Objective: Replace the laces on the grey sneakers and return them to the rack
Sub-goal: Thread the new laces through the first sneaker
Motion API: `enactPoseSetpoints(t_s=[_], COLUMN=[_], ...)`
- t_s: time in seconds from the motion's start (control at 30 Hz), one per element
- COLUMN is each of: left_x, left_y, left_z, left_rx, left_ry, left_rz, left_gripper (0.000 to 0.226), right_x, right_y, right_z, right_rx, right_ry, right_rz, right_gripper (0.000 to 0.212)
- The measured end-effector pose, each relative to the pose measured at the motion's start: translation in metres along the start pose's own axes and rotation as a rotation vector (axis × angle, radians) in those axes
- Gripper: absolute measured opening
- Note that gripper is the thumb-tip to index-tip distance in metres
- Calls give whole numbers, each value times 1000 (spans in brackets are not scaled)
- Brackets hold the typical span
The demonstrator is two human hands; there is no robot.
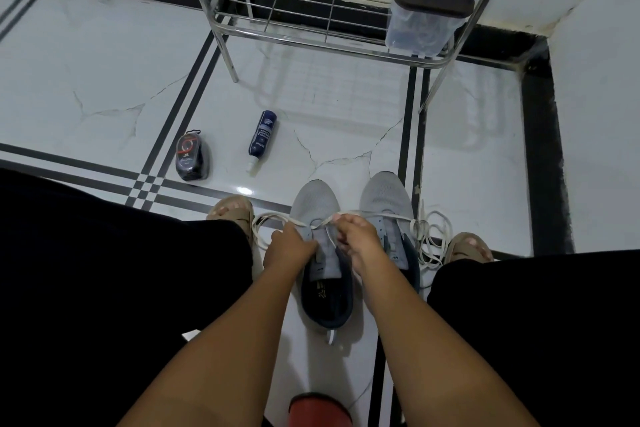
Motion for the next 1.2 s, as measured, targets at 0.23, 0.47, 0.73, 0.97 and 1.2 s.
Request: enactPoseSetpoints(t_s=[0.23, 0.47, 0.73, 0.97, 1.2], left_x=[1, 3, 3, -5, -15], left_y=[-3, -1, 3, 5, 1], left_z=[-1, -3, -7, -4, -2], left_rx=[-7, -80, -66, -69, 71], left_ry=[19, 30, 6, -3, -22], left_rz=[29, -2, -9, -73, -64], left_gripper=[60, 56, 49, 71, 50], right_x=[-16, -35, -26, -23, -7], right_y=[-6, 18, 53, 8, -1], right_z=[-34, -130, -153, -1, 5], right_rx=[368, 167, 266, -920, -411], right_ry=[-146, 172, 479, 105, 77], right_rz=[-106, 50, 345, 71, 91], right_gripper=[17, 12, 47, 26, 18])
Point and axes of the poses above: each hand's wrist, its own x-axis towards the middle knuckle, its own y-axis out of the back of the hand, z = x × y, the point moved 1 cm from there along x, towards the middle knuckle, and after that the axes turned 5 degrees about x, right-handed, at the moved point
